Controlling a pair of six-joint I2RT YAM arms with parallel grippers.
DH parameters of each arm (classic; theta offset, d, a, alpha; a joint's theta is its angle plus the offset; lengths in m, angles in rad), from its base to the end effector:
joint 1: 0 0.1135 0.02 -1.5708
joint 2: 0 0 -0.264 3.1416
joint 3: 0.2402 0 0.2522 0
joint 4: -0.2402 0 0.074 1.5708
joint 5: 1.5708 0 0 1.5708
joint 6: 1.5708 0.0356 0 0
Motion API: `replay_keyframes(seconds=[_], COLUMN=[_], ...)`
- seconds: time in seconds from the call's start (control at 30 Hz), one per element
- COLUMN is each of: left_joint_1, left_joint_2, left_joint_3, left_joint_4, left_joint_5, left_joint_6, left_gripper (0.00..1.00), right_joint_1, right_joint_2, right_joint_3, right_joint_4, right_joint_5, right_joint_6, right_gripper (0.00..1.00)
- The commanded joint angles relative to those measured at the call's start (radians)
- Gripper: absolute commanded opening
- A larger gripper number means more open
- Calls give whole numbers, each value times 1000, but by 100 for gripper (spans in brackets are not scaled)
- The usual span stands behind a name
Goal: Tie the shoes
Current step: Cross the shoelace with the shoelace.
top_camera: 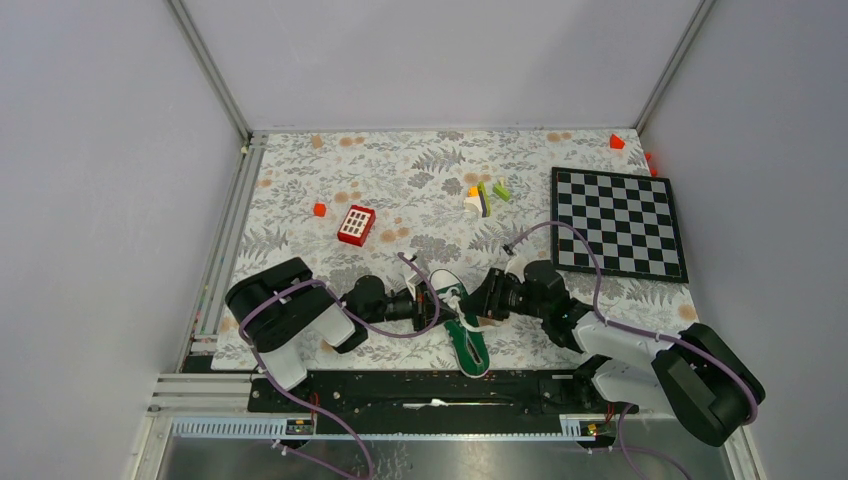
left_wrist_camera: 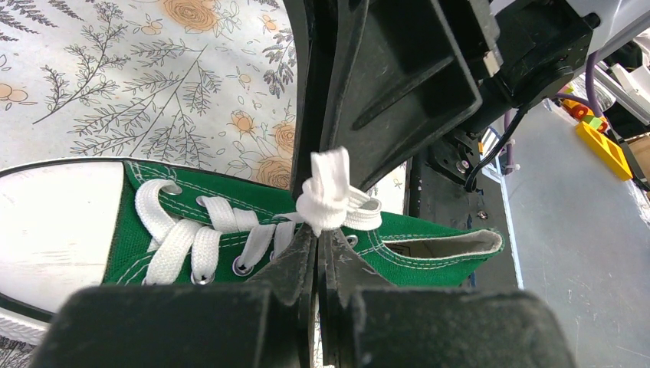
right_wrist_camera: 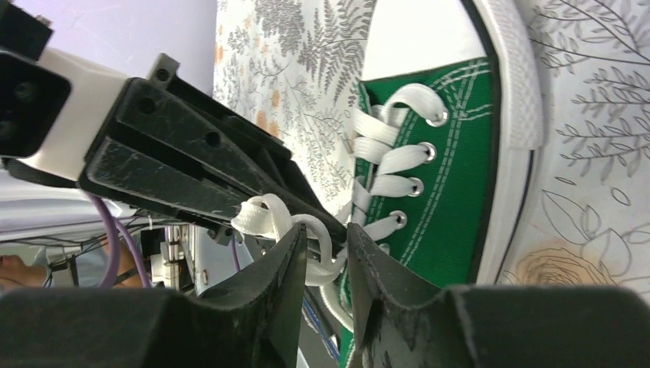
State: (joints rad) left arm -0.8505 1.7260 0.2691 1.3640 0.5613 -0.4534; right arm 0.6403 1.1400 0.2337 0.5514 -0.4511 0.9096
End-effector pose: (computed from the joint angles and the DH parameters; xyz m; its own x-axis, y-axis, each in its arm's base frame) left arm 0.1519 -0.2019 0.1281 -0.4868 -0.0074 -0.8735 0.8595 0.1744 -0.4805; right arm 0.1571 0.1364 0.1607 -0.8542 0.2494 -0.4562 -0.3115 0.4571 0.8331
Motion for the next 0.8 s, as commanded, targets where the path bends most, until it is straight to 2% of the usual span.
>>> replay_keyframes(seconds=[0.0, 0.1, 0.47, 0.77], left_joint_1=[-3, -4, -3, -4], left_joint_2=[14, 11, 12, 14], left_joint_3=[28, 27, 26, 29], left_joint_4=[69, 69, 69, 69], left_joint_5=[15, 13, 10, 28], left_joint_6=[7, 8, 6, 7], left_gripper=[0, 0, 0, 0], right_joint_1=[-3, -3, -3, -3], right_joint_2=[10, 23, 0, -96], right_joint_3=[48, 55, 29, 24], right_joint_4=[56, 63, 62, -53], right_joint_5=[-55, -64, -54, 24], right_joint_6=[-13, -11, -12, -57], right_gripper=[33, 29, 0, 0])
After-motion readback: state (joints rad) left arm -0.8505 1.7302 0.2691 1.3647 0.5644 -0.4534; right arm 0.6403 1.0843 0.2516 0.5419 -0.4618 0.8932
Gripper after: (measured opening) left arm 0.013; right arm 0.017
